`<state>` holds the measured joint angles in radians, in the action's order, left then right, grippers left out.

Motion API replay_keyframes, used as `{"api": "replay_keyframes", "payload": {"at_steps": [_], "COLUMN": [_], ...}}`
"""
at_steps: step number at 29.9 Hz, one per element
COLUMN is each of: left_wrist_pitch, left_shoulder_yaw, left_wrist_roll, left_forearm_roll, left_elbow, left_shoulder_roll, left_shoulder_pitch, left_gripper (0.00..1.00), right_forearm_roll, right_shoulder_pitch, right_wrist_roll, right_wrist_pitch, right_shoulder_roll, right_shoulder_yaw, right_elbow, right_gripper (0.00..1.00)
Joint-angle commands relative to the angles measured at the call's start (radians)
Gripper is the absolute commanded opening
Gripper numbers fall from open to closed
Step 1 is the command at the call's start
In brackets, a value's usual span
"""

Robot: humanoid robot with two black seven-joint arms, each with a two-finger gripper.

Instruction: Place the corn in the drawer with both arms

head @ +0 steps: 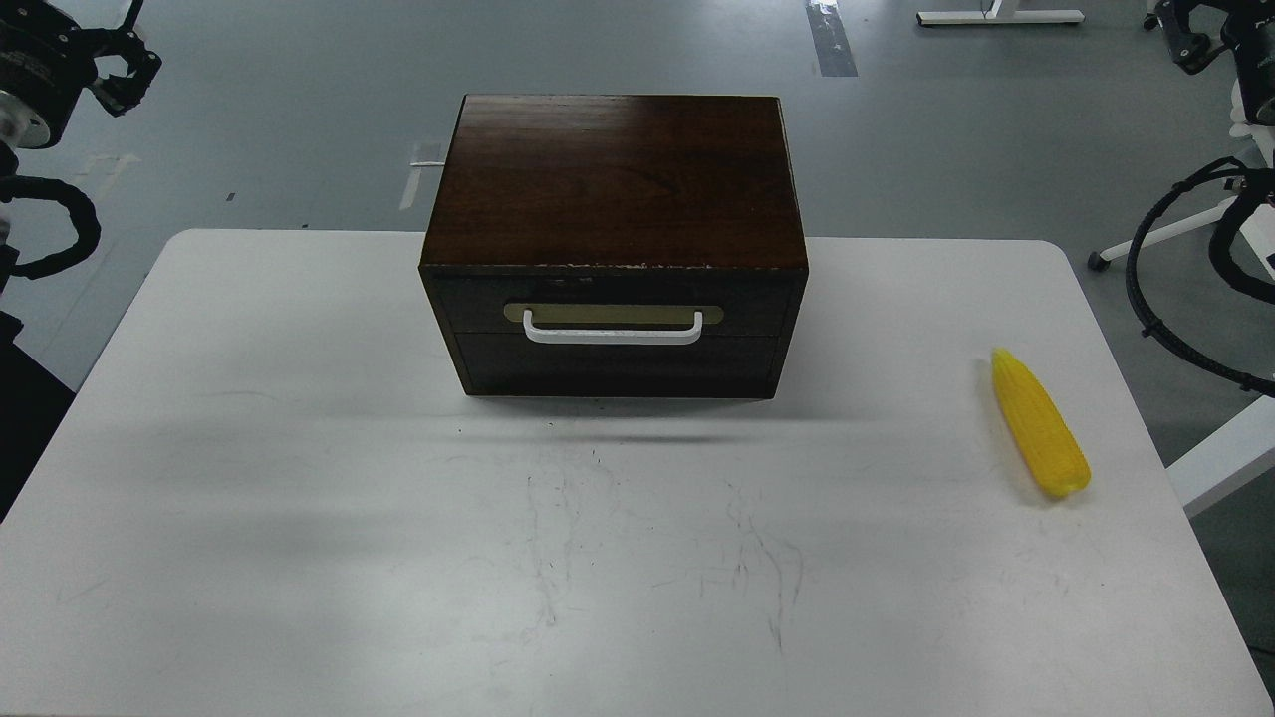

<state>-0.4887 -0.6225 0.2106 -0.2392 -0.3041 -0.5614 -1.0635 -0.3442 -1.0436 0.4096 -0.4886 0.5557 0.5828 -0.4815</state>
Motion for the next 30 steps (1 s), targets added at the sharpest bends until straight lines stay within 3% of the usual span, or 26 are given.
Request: {"api": "replay_keyframes", "payload": {"at_steps": [1,13,20,25,30], "left_wrist_pitch": [0.0,0.0,0.0,0.0,0.0], "left_shoulder_yaw": [0.006,0.018,0.087,0.087,0.089], "left_wrist_roll": [0.003,0.009,0.024,0.033,0.033], "left_forearm_roll": [0.003,0.018,0.308,0.536,0.843], "left_elbow": [-0.001,-0.023,-0.159,-0.464,-0.765], "left_shoulder_roll": [-0.002,-0.025,-0.141,-0.251,-0.281], "left_shoulder_pitch": [0.004,0.008,-0.009,-0.094,-0.158], "left_gripper": [0.98,0.98,0.97,0.92,0.91], "right_forearm_roll": [-0.027,-0.035,-0.033,-0.033,-0.033], "right_shoulder_pitch": [0.011,0.06,0.066,0.076,0.076], "right_wrist_roll": [0.001,0.009,0.012,0.012,0.012], "right_wrist_pitch": [0.0,0.0,0.0,0.0,0.0], "right_shoulder_roll": [-0.003,-0.031,-0.023,-0.023,-0.023], "right_shoulder_yaw": [0.003,0.009,0.012,0.011,0.009], "right_elbow": [-0.002,0.008,0.011,0.061,0.083], "right_gripper": [1.0,1.0,1.0,1.0,1.0]}}
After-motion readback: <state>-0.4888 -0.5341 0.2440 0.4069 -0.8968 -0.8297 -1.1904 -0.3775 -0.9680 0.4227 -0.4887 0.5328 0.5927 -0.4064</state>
